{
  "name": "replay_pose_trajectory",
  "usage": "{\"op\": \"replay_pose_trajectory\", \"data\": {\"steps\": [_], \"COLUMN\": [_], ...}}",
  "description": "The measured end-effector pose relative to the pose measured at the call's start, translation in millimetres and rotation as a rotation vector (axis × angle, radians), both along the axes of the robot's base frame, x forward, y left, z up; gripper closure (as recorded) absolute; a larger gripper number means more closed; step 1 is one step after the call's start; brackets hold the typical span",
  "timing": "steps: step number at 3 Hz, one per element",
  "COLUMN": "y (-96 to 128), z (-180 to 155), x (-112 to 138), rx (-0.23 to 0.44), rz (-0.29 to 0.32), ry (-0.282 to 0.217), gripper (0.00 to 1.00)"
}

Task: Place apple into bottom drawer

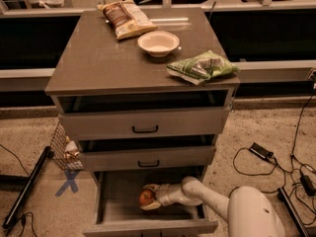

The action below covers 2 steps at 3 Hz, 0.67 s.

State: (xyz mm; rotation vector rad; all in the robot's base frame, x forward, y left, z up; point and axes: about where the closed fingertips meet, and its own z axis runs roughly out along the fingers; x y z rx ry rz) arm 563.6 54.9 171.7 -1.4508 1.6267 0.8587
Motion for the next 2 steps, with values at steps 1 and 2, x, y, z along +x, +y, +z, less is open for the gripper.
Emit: {"op": "replay_pose_trajectory", "data": {"steps": [1, 2], "y": [1.7, 2.2], "z": [-0.1, 0.0], "x": [-1.5, -2.2], "rx": [0.004, 0.006], "rz": [0.005, 0.007], "ry": [-0.001, -0.002], "gripper": [0.0, 0.0]}}
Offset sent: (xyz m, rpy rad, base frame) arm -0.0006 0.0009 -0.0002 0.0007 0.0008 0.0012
